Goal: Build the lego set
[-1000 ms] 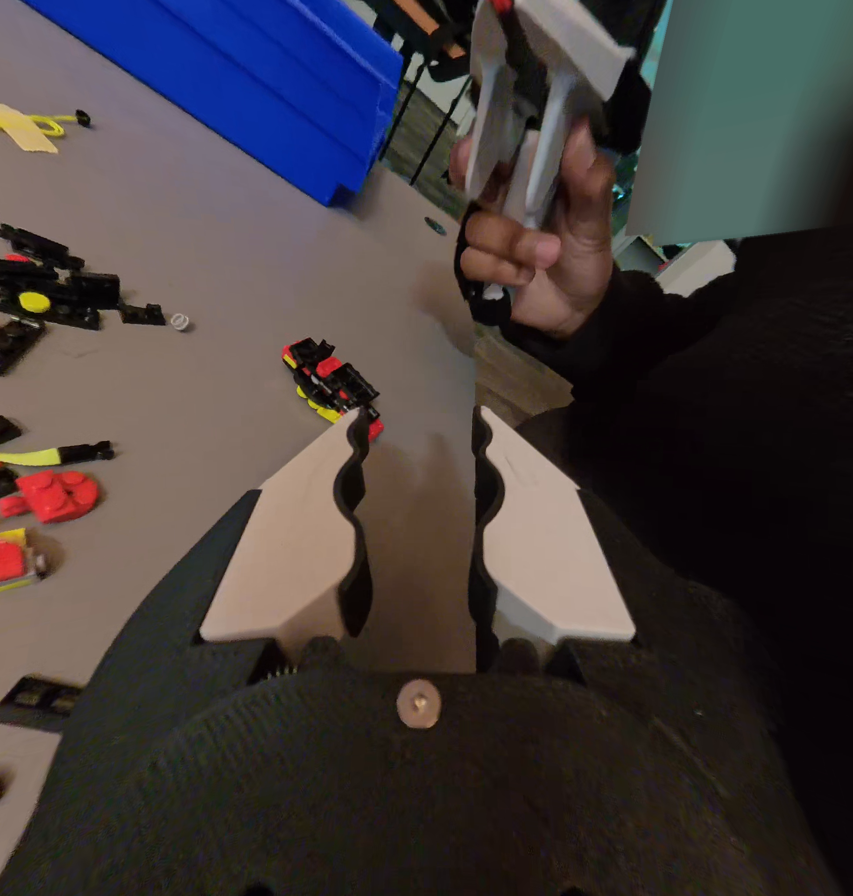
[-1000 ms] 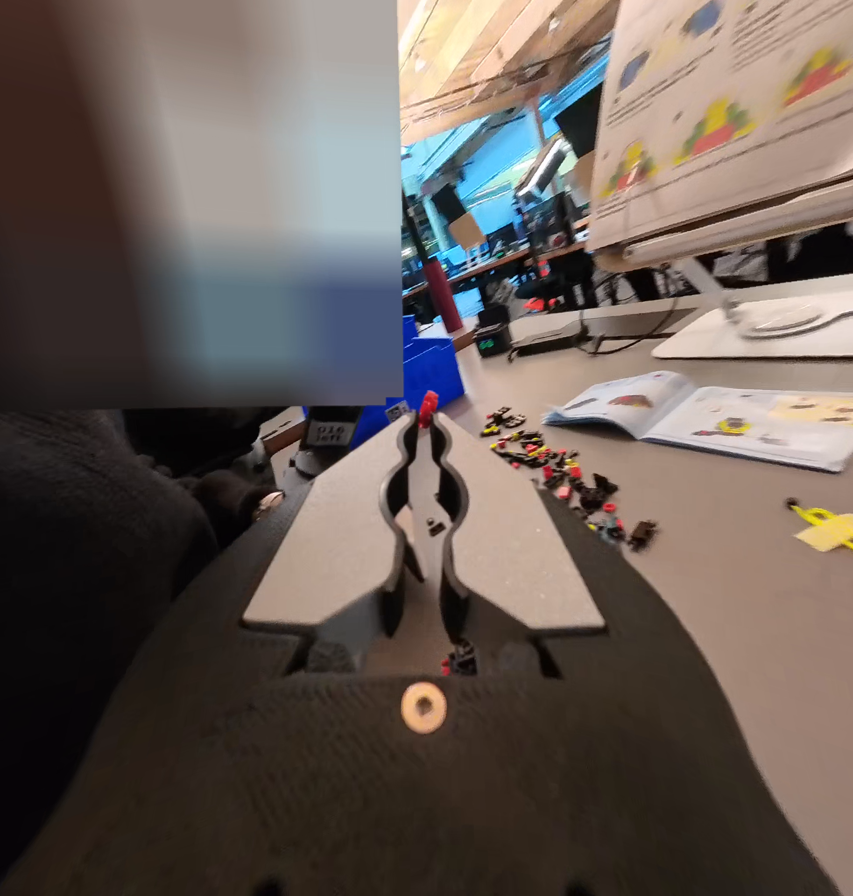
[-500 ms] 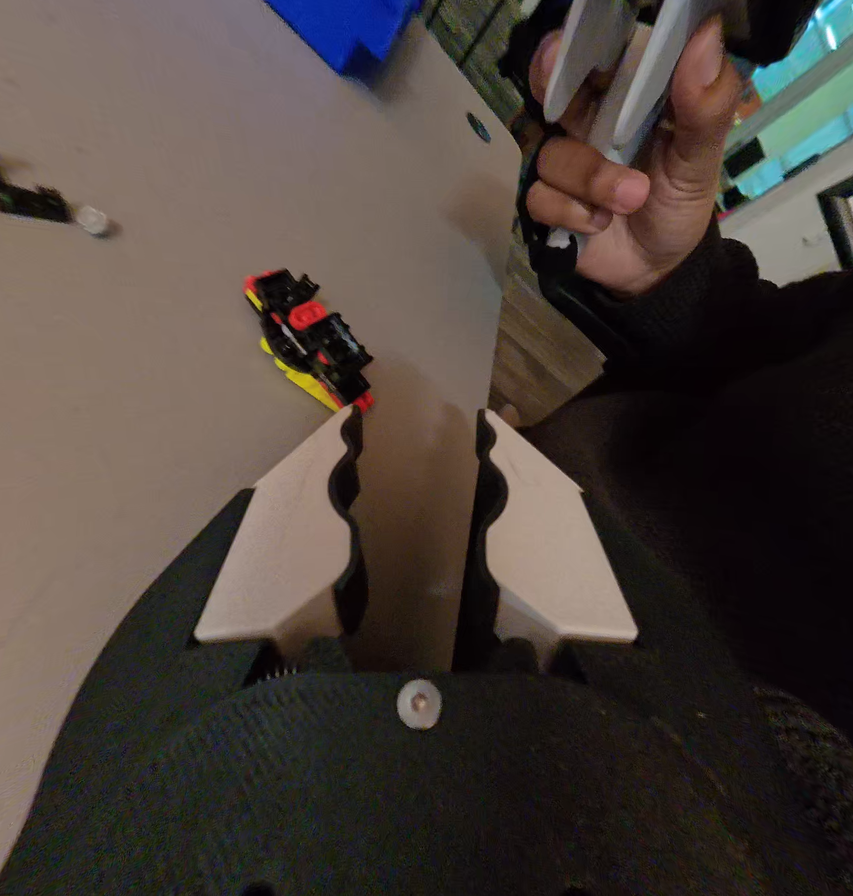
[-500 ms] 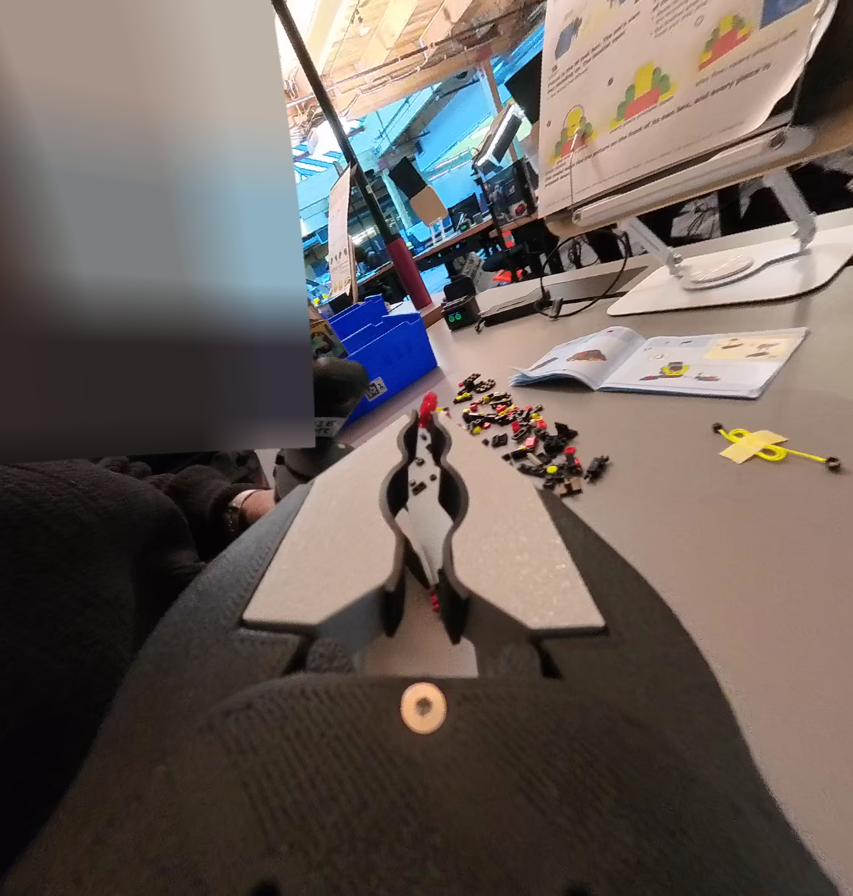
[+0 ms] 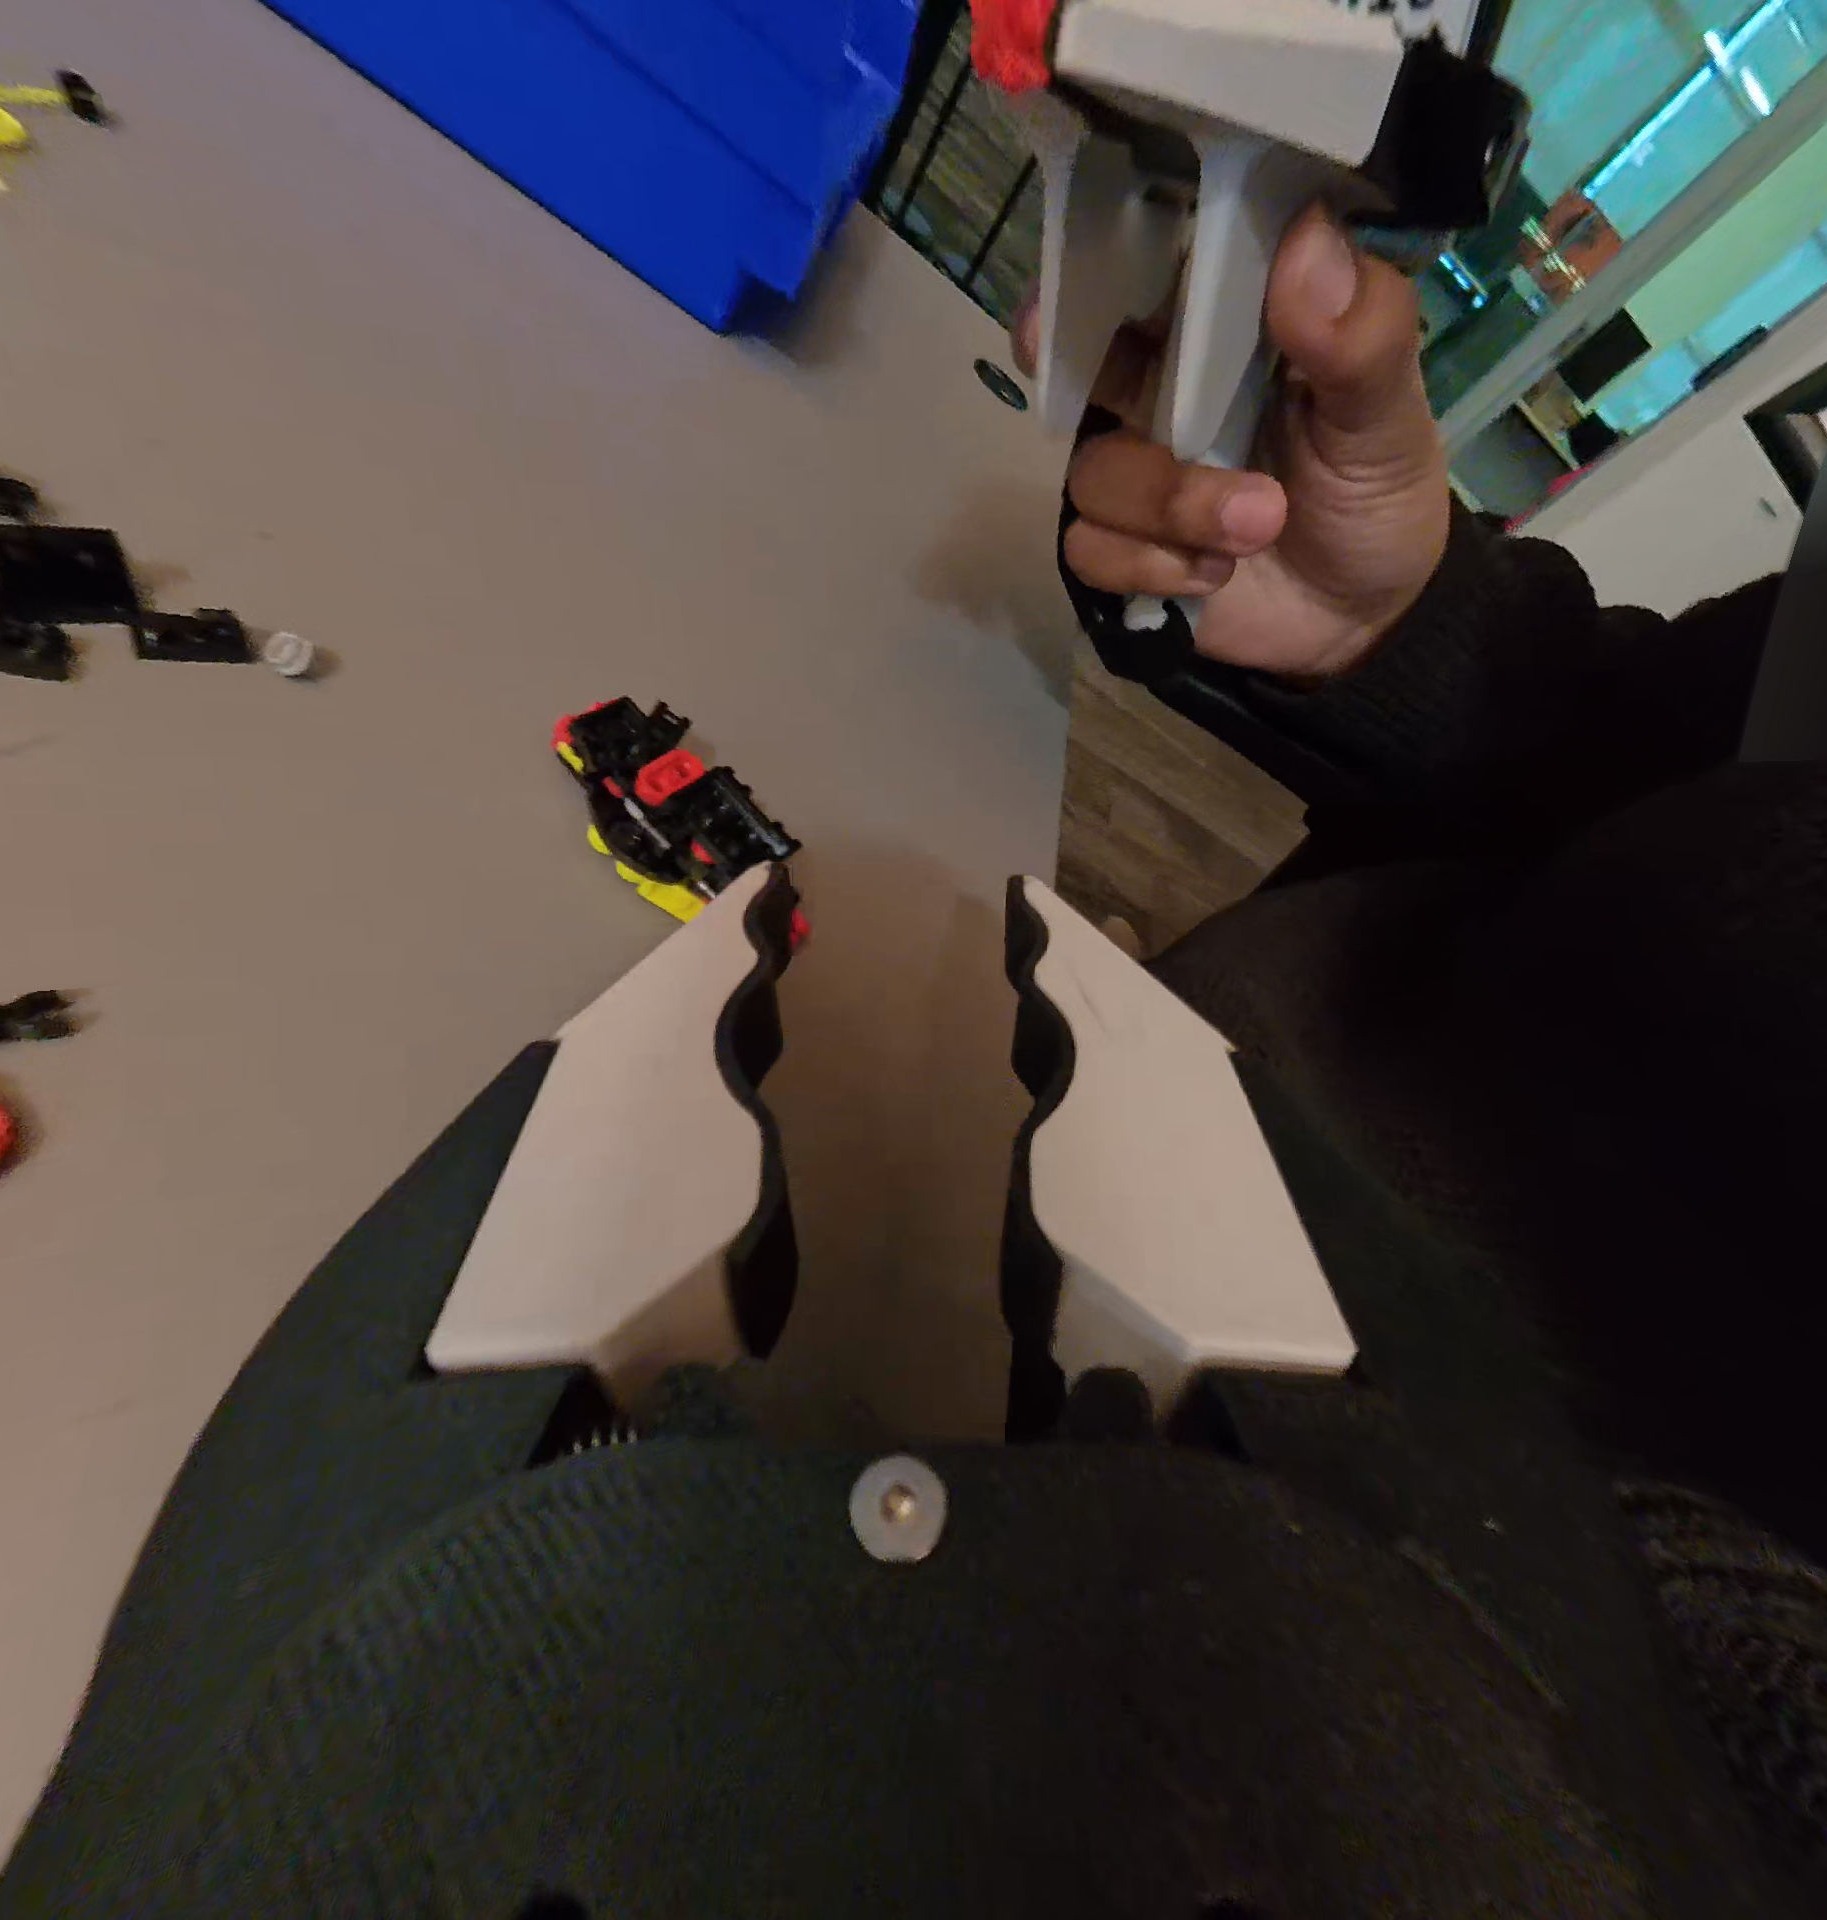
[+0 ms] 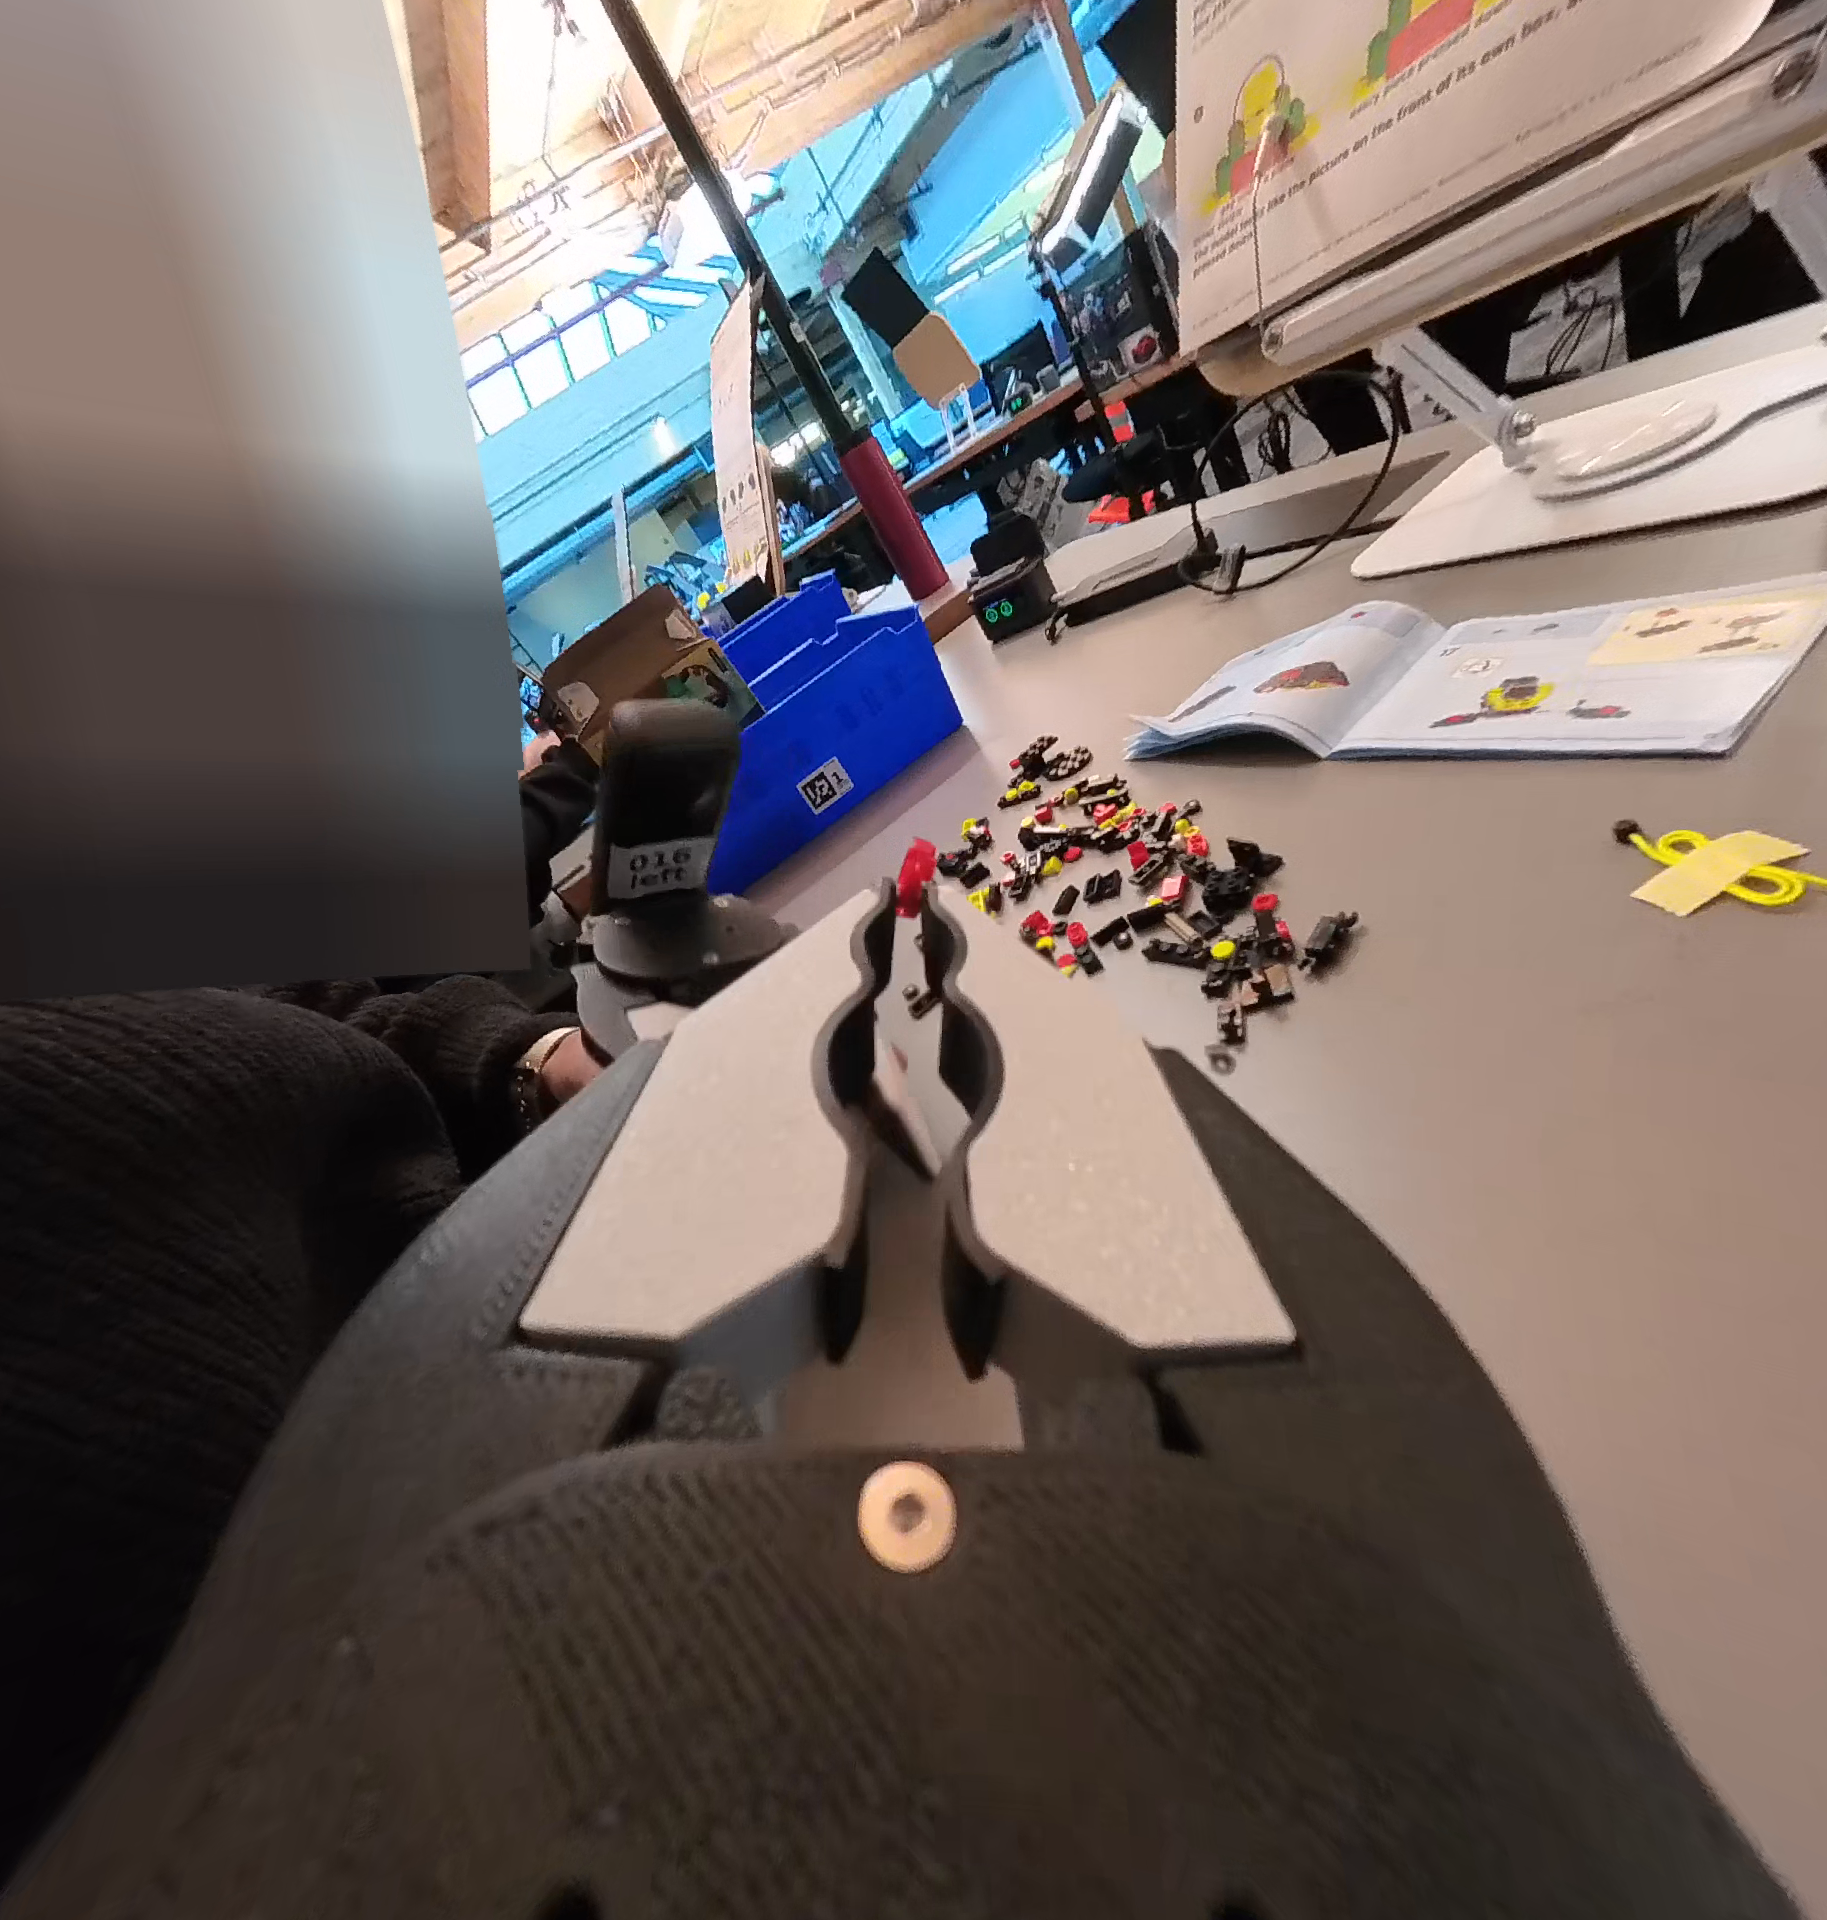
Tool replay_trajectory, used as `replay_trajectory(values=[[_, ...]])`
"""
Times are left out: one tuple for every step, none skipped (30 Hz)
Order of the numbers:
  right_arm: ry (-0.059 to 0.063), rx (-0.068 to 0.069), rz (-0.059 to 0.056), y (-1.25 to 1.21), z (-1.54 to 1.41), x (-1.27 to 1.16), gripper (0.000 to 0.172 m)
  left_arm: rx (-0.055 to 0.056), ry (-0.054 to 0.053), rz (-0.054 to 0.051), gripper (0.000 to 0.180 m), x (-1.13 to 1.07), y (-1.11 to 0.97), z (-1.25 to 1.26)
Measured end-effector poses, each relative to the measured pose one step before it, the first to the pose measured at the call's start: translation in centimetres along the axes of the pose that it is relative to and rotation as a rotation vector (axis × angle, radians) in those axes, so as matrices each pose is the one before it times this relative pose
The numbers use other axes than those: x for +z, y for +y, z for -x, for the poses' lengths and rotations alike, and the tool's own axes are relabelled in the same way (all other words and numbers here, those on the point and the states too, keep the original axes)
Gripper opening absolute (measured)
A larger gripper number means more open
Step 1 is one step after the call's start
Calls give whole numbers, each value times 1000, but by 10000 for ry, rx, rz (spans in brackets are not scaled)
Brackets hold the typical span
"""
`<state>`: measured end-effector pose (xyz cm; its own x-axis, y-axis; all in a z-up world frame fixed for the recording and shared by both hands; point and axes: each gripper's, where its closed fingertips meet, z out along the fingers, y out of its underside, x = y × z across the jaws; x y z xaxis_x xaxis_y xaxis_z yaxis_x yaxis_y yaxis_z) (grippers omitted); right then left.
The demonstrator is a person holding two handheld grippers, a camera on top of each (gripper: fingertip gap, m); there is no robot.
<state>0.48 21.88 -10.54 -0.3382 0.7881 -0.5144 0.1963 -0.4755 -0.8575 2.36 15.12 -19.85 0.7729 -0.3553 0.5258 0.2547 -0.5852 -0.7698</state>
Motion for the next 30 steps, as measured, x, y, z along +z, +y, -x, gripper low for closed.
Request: replay_trajectory(values=[[15,49,73,155,-93,73,3,-70,-151,-98,42,-73,-162,295],[8,56,58,116,-87,44,3,-91,-154,-57,45,-24,-94,293],[0,68,42,94,-85,39,3,-124,-195,-15,48,9,-24,362],[-4,84,33,81,-86,28,2,-110,-140,25,54,33,31,278],[3,106,51,118,-114,40,2,-76,-90,47,61,52,55,175],[35,143,126,247,-199,57,2,-92,-158,67,66,76,74,279],[95,180,219,421,-337,85,2,-61,-73,91,71,98,101,140],[140,190,247,491,-415,108,2,-27,19,101,72,112,125,1],[100,190,230,451,-347,111,2,-19,25,101,71,105,124,-17],[26,191,187,379,-234,106,2,-13,13,94,71,113,121,-27],[-19,175,124,267,-114,93,2,-6,60,77,71,109,114,-117],[-35,145,74,168,-62,68,2,-18,87,74,71,121,118,-164],[-40,100,44,112,-16,50,2,-33,45,65,71,133,111,-109],[-30,58,21,47,3,25,2,-27,57,54,71,128,99,-152],[-23,25,2,16,20,7,2,-11,82,46,71,116,93,-186],[-14,14,-1,4,6,8,2,4,83,36,71,106,80,-200],[-9,14,-1,9,2,-1,2,12,82,31,71,105,76,-208],[-16,21,-2,3,14,8,2,25,100,24,71,95,57,-237],[-22,26,-3,3,13,6,2,32,102,24,71,89,64,-237],[-21,28,0,7,13,4,2,38,131,31,71,104,72,-285],[-21,29,6,17,17,13,2,41,154,45,71,111,103,-322],[-22,27,11,24,17,9,2,35,142,70,71,114,130,-296],[-24,28,18,42,19,19,2,53,72,64,71,71,94,-166],[-30,32,26,61,23,14,2,57,-14,-34,71,-43,-51,-26],[-36,38,39,83,43,31,2,28,-42,-130,71,-136,-191,58],[-45,43,55,107,38,49,2,-3,-52,-159,71,-219,-243,152],[-61,49,65,128,61,57,2,-28,-93,-169,71,-278,-279,296],[-94,47,69,140,134,88,2,-35,-85,-224,68,-358,-376,328],[-171,25,65,126,265,123,2,-84,-9,-309,64,-412,-528,255],[-251,-17,65,110,435,157,2,-191,131,-364,59,-440,-661,82]])
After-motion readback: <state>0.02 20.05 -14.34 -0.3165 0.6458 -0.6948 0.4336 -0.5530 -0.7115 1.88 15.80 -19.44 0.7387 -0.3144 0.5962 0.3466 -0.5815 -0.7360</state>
